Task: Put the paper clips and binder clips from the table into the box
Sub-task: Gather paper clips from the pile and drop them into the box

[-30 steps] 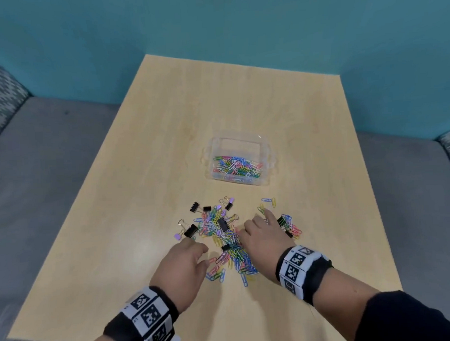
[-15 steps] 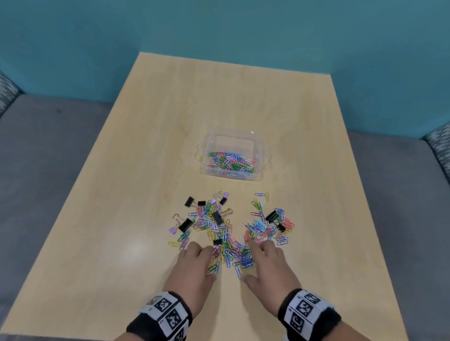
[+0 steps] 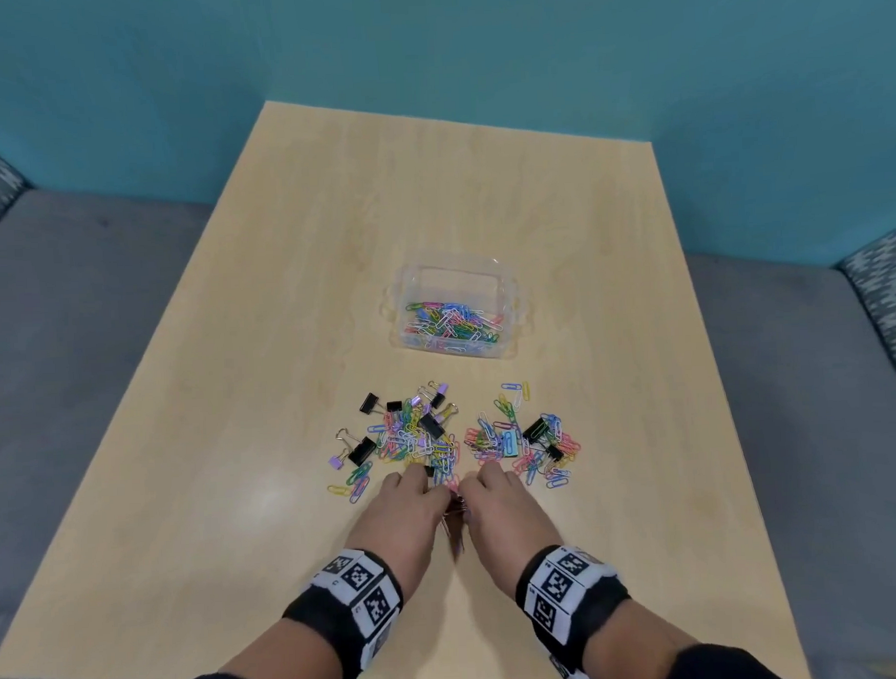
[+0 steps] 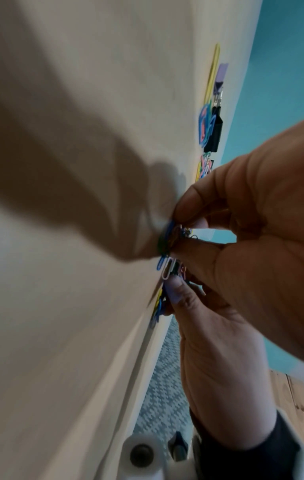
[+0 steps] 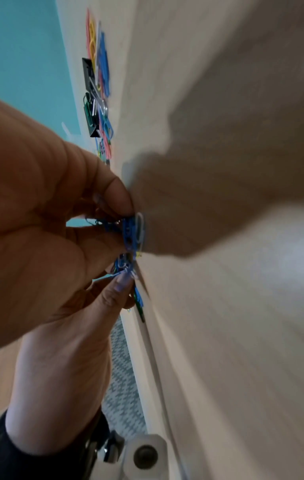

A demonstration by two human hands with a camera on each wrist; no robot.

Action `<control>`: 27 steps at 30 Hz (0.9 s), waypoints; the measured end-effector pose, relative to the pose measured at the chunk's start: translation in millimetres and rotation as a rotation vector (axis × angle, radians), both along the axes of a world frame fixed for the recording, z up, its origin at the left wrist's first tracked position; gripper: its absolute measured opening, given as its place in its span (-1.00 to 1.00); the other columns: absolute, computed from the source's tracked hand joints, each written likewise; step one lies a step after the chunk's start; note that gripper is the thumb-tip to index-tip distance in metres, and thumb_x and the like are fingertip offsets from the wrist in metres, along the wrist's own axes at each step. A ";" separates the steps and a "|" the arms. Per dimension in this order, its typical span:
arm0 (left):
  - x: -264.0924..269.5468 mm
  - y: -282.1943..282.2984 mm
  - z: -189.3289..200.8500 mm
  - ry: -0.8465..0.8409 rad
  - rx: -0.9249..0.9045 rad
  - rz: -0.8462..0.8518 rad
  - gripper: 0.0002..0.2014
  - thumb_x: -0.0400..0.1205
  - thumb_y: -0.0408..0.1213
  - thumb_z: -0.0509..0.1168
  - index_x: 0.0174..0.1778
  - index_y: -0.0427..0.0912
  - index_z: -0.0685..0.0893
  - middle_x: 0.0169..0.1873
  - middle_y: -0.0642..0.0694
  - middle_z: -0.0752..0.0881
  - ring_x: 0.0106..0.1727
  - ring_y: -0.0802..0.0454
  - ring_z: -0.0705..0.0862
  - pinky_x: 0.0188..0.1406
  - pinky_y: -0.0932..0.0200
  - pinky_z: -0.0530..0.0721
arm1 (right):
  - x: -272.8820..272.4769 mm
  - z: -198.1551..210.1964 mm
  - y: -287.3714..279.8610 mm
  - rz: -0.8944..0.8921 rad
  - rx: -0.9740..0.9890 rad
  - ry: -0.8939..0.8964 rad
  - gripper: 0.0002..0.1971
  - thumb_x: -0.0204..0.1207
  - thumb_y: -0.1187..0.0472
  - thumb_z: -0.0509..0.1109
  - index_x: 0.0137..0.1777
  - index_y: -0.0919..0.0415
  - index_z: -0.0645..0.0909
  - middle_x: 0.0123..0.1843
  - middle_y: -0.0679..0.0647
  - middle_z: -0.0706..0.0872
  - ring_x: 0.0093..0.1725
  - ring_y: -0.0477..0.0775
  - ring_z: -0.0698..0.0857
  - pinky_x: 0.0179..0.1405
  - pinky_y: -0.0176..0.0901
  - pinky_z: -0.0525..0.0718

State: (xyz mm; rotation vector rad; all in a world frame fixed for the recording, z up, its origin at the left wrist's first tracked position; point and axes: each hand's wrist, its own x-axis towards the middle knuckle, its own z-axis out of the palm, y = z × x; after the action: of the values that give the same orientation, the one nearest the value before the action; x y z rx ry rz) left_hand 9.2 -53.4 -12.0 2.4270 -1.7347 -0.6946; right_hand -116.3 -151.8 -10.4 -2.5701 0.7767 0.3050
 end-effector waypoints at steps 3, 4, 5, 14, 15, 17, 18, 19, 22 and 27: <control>4.9 -1.2 3.1 0.003 0.027 -0.014 -0.72 0.33 -0.55 0.20 -0.15 -0.11 0.47 -0.13 -0.14 0.46 -0.22 -0.11 0.40 -0.37 0.02 0.35 | -1.7 1.7 -1.4 0.027 0.000 0.004 -0.72 0.43 0.47 0.25 0.07 0.17 0.45 0.09 0.16 0.48 -0.06 0.20 0.46 -0.22 -0.05 0.31; 6.2 -1.8 2.9 0.012 0.041 -0.015 -0.73 0.34 -0.55 0.19 -0.17 -0.11 0.45 -0.13 -0.14 0.46 -0.23 -0.11 0.39 -0.37 0.02 0.35 | -1.4 2.1 -2.3 0.033 0.006 0.006 -0.72 0.39 0.50 0.25 0.03 0.17 0.45 0.04 0.16 0.48 -0.12 0.19 0.44 -0.25 -0.04 0.30; 7.3 -2.6 4.2 0.019 0.049 -0.017 -0.74 0.33 -0.55 0.18 -0.20 -0.09 0.42 -0.14 -0.14 0.46 -0.25 -0.10 0.36 -0.37 0.02 0.36 | -1.2 2.5 -3.2 0.038 0.015 0.008 -0.71 0.36 0.51 0.24 -0.01 0.17 0.44 0.01 0.17 0.48 -0.17 0.17 0.40 -0.28 -0.02 0.30; 16.1 -10.1 9.9 0.073 0.095 0.030 -0.85 0.48 -0.46 0.21 -0.26 -0.11 0.46 -0.25 -0.02 0.40 -0.33 -0.10 0.48 -0.38 0.02 0.49 | -1.1 8.2 -22.1 0.063 0.073 0.080 -0.70 0.43 0.48 0.24 -0.19 0.06 0.25 -0.17 0.01 0.32 -0.29 0.13 0.33 -0.53 -0.23 0.06; 17.8 -11.1 12.4 0.093 0.094 0.046 -0.89 0.51 -0.42 0.21 -0.26 -0.11 0.47 -0.25 -0.02 0.43 -0.29 -0.10 0.53 -0.33 0.01 0.54 | -1.0 9.3 -25.7 0.073 0.070 0.105 -0.72 0.43 0.48 0.24 -0.20 0.08 0.27 -0.18 0.01 0.33 -0.30 0.13 0.35 -0.53 -0.22 0.08; 22.0 -14.3 19.6 0.151 0.096 0.075 -0.91 0.55 -0.35 0.19 -0.25 -0.09 0.50 -0.22 -0.03 0.51 -0.22 -0.08 0.57 -0.26 0.06 0.55 | 0.1 15.3 -34.3 0.097 0.082 0.152 -0.77 0.43 0.47 0.22 -0.19 0.12 0.34 -0.18 0.04 0.40 -0.29 0.16 0.44 -0.51 -0.13 0.23; 25.1 -16.5 24.7 0.183 0.098 0.084 -0.91 0.56 -0.33 0.19 -0.24 -0.07 0.52 -0.21 -0.03 0.54 -0.19 -0.06 0.57 -0.26 0.11 0.51 | 1.1 20.3 -39.6 0.115 0.101 0.173 -0.81 0.44 0.46 0.21 -0.17 0.14 0.38 -0.16 0.06 0.46 -0.26 0.18 0.50 -0.46 -0.08 0.35; 28.9 -19.0 30.6 0.214 0.102 0.083 -0.90 0.55 -0.32 0.19 -0.24 -0.05 0.55 -0.20 -0.02 0.57 -0.17 -0.03 0.56 -0.26 0.13 0.47 | 2.7 26.8 -44.9 0.138 0.123 0.190 -0.84 0.46 0.44 0.19 -0.15 0.16 0.43 -0.14 0.09 0.52 -0.21 0.20 0.55 -0.37 -0.03 0.46; 43.7 -30.6 54.8 0.300 0.137 0.009 -0.87 0.50 -0.35 0.22 -0.20 -0.06 0.65 -0.26 0.06 0.65 -0.23 0.13 0.58 -0.25 0.20 0.53 | 11.2 55.3 -60.4 0.227 0.188 0.224 -0.87 0.49 0.39 0.19 -0.17 0.13 0.45 -0.11 0.11 0.60 -0.14 0.18 0.58 -0.23 0.01 0.52; 80.5 -77.7 103.0 0.373 0.069 0.020 -0.93 0.47 -0.34 0.33 -0.24 -0.10 0.71 -0.51 0.14 0.58 -0.58 0.40 0.50 -0.55 0.46 0.39 | 43.8 99.8 -104.2 0.219 0.246 0.214 -0.90 0.47 0.28 0.28 -0.22 0.06 0.53 -0.20 0.03 0.65 -0.28 0.07 0.58 -0.35 -0.12 0.49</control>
State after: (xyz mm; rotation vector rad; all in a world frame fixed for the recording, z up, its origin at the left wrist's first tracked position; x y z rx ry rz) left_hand 89.7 -131.1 91.0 2.1711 -1.5588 -1.1359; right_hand -72.5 -256.0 89.3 -2.4132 0.4909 0.7084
